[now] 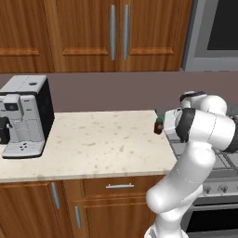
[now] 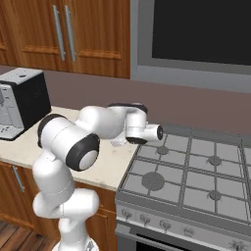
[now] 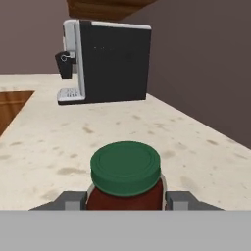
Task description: Collect the paprika, ketchup, and shaker from the cabinet and place them next to the stove.
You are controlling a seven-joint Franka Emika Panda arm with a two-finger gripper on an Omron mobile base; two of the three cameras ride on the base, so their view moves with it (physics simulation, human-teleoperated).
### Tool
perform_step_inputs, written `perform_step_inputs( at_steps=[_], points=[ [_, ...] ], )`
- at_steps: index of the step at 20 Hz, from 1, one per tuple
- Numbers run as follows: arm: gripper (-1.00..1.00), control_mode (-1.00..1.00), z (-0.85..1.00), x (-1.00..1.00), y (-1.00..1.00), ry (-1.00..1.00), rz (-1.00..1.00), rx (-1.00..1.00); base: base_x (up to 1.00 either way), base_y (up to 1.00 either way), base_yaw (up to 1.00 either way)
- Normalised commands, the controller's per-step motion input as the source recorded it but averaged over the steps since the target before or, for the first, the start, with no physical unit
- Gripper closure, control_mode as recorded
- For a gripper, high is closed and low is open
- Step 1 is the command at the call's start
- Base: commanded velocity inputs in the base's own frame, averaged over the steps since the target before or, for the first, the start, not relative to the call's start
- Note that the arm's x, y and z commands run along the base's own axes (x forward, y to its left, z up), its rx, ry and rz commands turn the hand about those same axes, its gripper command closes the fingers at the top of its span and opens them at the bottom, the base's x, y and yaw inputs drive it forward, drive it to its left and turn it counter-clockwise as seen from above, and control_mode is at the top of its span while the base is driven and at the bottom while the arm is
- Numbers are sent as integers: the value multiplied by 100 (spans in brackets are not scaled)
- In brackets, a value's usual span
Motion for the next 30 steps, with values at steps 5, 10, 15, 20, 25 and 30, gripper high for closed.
perform_step_inputs(
  at_steps=[5, 10, 15, 20, 25, 30],
  points=[
    [100, -100, -21, 31, 0, 0, 1, 0, 0, 0, 0],
    [100, -100, -24, 28, 0, 0, 1, 0, 0, 0, 0],
    [100, -100, -26, 25, -2, 0, 1, 0, 0, 0, 0],
    [100, -100, -25, 25, -1, 0, 1, 0, 0, 0, 0],
    [100, -100, -26, 21, -6, 0, 1, 0, 0, 0, 0],
    [100, -100, -27, 17, -6, 0, 1, 0, 0, 0, 0]
  ],
)
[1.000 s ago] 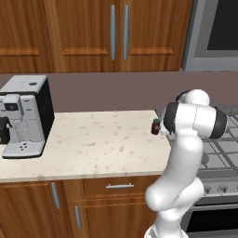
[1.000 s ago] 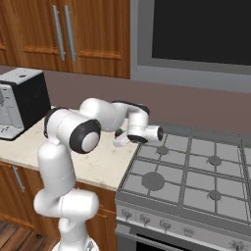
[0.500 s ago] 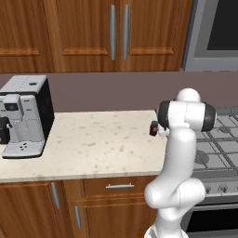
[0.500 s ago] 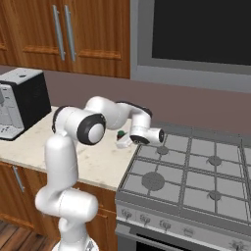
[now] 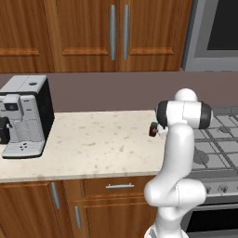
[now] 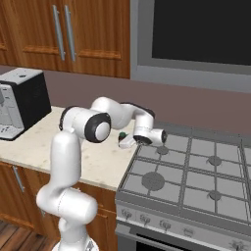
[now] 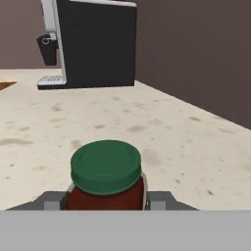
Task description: Collect the paprika, ketchup, and shaker from the cabinet and place them next to the stove.
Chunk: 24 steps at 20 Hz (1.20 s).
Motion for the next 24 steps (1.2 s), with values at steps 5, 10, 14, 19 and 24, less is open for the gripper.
perform_step_inputs(
  at_steps=[5, 10, 14, 19, 24],
  points=[
    [-100, -100, -21, 19, 0, 2, 0, 0, 0, 0, 0],
    [-100, -100, 5, -4, -11, 0, 0, 0, 0, 0, 0],
    [-100, -100, 48, -35, -9, 0, 0, 0, 0, 0, 0],
    [-100, -100, 68, -33, -1, 0, 0, 0, 0, 0, 0],
    [-100, -100, 60, -50, 5, 2, -1, 0, 0, 0, 0]
  ],
)
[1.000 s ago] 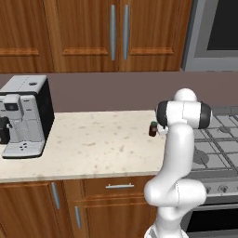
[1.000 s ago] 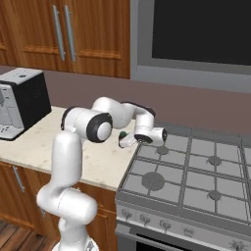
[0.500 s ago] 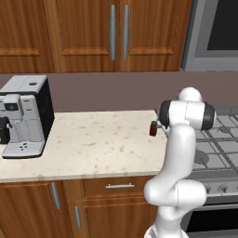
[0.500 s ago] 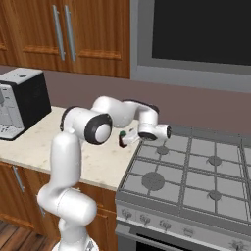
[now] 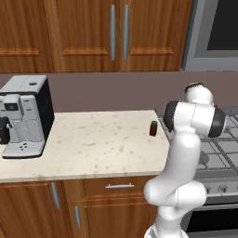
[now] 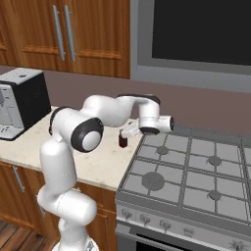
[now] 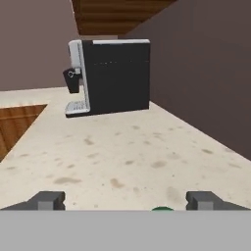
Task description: Collect the paprika, ketchup, and shaker from the cabinet and place them next to the stove.
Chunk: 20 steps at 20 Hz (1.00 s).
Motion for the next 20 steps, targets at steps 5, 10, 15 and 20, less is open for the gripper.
perform_step_inputs(
  at_steps=[5, 10, 15, 20],
  points=[
    [-100, -100, 36, -71, 48, 11, -8, 0, 0, 0, 0],
    [-100, -100, 29, -70, 71, 8, -10, 0, 0, 0, 0],
    [-100, -100, 18, -66, 85, 5, -11, -2, 0, 0, 0],
    [-100, -100, 14, -62, 97, 0, -12, -15, 0, 0, 0]
  ],
)
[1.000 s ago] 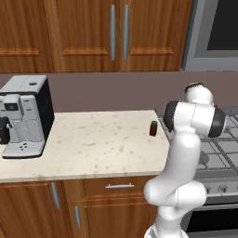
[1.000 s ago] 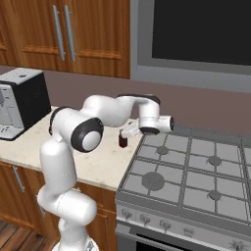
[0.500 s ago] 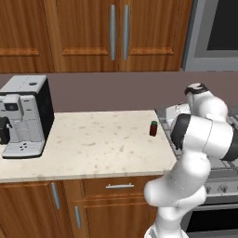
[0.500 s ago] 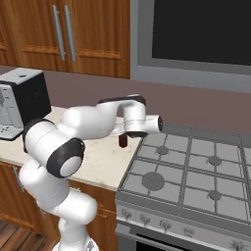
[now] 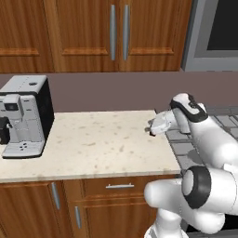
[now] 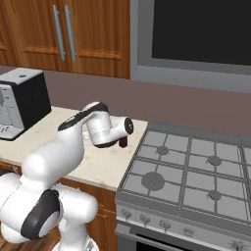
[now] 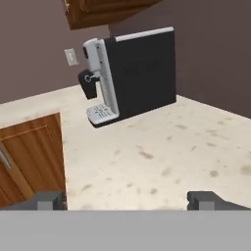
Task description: Collect the paprika, ketchup, and shaker from the cabinet and place them next to the stove.
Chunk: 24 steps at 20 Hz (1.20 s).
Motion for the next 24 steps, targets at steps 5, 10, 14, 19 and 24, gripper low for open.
perform_step_inputs(
  at_steps=[5, 10, 14, 19, 24],
  points=[
    [-100, -100, 75, -57, 74, 7, -15, -10, 0, 0, 0],
    [-100, -100, 94, -44, 55, 25, -14, -7, 0, 0, 0],
    [-100, -100, 23, -49, 21, 24, -11, -13, 0, 0, 0],
    [-100, -100, -8, -89, -41, 1, -8, -17, 0, 0, 0],
    [-100, -100, 1, -92, -17, 0, -13, -14, 0, 0, 0]
  ],
)
